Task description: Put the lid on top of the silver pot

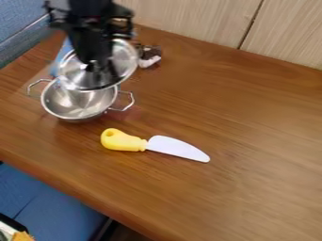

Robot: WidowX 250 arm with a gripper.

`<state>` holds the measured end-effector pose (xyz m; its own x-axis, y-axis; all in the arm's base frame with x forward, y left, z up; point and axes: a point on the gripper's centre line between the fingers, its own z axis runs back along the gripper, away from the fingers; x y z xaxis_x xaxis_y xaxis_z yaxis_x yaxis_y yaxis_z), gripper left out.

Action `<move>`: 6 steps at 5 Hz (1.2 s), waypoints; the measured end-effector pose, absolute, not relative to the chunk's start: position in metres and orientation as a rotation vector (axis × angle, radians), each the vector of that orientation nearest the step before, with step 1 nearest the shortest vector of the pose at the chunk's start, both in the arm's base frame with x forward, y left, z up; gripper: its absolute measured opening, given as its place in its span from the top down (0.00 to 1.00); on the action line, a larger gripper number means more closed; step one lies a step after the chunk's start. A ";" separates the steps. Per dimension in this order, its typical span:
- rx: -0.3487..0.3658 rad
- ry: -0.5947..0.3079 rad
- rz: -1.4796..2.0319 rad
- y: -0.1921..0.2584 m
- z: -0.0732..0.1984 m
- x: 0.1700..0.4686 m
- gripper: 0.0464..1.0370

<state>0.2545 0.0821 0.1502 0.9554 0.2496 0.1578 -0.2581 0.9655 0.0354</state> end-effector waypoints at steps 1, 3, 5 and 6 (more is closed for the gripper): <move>0.110 -0.108 0.358 0.105 0.138 0.236 0.76; 0.135 -0.017 0.356 0.102 0.103 0.246 0.76; 0.141 -0.027 0.329 0.100 0.099 0.261 0.76; 0.139 -0.030 0.322 0.100 0.099 0.262 0.70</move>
<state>0.2622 0.1002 0.0985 0.9481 0.3137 0.0515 -0.3178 0.9390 0.1312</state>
